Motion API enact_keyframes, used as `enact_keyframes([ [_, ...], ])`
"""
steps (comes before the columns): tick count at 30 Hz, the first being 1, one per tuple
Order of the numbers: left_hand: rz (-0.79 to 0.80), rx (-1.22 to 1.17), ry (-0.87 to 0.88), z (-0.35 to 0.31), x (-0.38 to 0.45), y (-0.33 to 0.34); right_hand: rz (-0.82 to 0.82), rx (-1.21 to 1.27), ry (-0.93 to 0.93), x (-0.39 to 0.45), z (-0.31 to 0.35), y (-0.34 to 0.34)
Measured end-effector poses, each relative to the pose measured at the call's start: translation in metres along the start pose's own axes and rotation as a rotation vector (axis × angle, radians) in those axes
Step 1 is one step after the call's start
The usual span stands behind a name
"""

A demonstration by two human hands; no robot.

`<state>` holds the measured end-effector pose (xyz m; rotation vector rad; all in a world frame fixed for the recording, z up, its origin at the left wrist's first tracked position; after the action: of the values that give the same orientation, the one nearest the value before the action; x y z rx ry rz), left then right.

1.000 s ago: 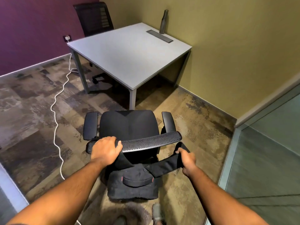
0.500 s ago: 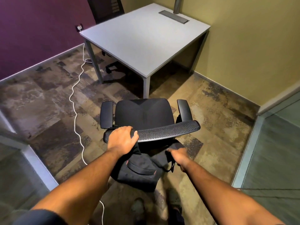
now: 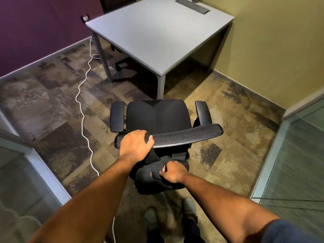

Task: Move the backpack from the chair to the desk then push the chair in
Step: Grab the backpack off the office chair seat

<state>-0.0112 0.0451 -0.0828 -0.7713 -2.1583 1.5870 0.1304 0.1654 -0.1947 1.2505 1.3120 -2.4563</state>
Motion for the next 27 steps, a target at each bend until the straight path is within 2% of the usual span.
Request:
enact_keyframes([
  [5,0.006,-0.007,0.012,0.000,0.002,0.002,0.048,-0.091,-0.059,0.000,-0.001,0.025],
  [9,0.029,-0.046,0.051,0.000,0.002,-0.001,0.021,-0.115,-0.050,-0.007,0.005,0.027],
  [15,0.181,-0.097,0.051,0.008,0.017,-0.014,-0.016,-0.034,-0.004,-0.020,0.016,0.004],
  [22,-0.098,-0.193,-0.140,0.061,-0.007,-0.035,-0.137,0.038,0.024,-0.038,0.026,-0.024],
  [24,-0.133,-0.280,-0.252,0.071,-0.019,-0.033,-0.161,0.005,0.019,-0.042,0.030,-0.027],
  [27,-0.183,-0.407,-0.321,0.069,-0.038,-0.025,-0.167,-0.055,0.016,-0.046,0.031,-0.024],
])
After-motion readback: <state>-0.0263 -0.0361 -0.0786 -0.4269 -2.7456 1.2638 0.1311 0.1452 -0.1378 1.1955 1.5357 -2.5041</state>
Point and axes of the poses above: each hand's wrist, its own x-axis towards the middle knuckle, its own y-axis out of the palm, z = x × y, the point moved 5 cm from there along x, towards the middle knuckle, and after that the axes turned 6 degrees about y, right-handed, at the moved point
